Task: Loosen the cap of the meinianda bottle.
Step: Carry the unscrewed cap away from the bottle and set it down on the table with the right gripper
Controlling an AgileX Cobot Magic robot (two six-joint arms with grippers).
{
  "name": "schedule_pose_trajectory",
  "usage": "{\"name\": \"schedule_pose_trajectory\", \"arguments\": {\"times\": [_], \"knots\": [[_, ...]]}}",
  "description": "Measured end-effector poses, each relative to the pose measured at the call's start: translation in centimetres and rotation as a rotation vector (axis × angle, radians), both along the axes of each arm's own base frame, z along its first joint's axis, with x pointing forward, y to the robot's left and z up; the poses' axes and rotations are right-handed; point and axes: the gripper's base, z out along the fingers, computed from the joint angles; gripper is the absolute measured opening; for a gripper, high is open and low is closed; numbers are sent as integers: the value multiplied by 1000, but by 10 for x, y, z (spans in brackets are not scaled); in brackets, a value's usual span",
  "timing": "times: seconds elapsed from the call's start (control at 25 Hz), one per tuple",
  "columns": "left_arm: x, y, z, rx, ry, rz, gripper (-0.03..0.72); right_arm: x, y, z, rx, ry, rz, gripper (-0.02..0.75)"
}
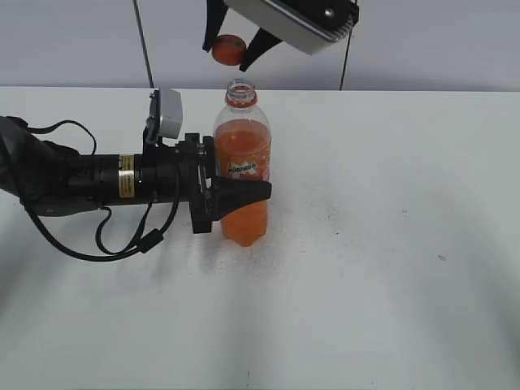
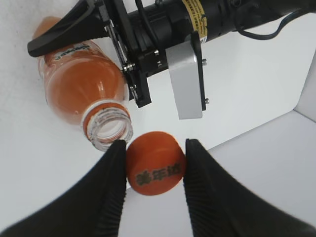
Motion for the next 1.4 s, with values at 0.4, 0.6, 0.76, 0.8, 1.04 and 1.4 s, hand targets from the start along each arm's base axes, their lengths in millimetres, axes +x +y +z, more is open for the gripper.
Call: {"name": "schedule_pose_trajectory", "arguments": {"times": [0.4, 0.6, 0.76, 0.8, 1.04, 1.4], "knots": [[0, 0, 0, 0, 0, 0, 425, 1, 0, 11, 248, 398, -753, 273], [0, 0, 0, -2, 6, 2, 425, 7, -8, 13, 349, 503, -1176, 273], [1, 0, 0, -2, 9, 8, 425, 14, -17, 13, 430, 500, -1463, 273], [1, 0, 0, -3, 10, 10, 425, 17, -21, 13, 459, 484, -1542, 273], [2, 0, 0, -6, 34, 22, 425, 41, -56, 11, 647, 582, -1941, 273], [2, 0, 0, -8, 45, 27, 425, 73, -157, -64, 577, 702, -2511, 273]]}}
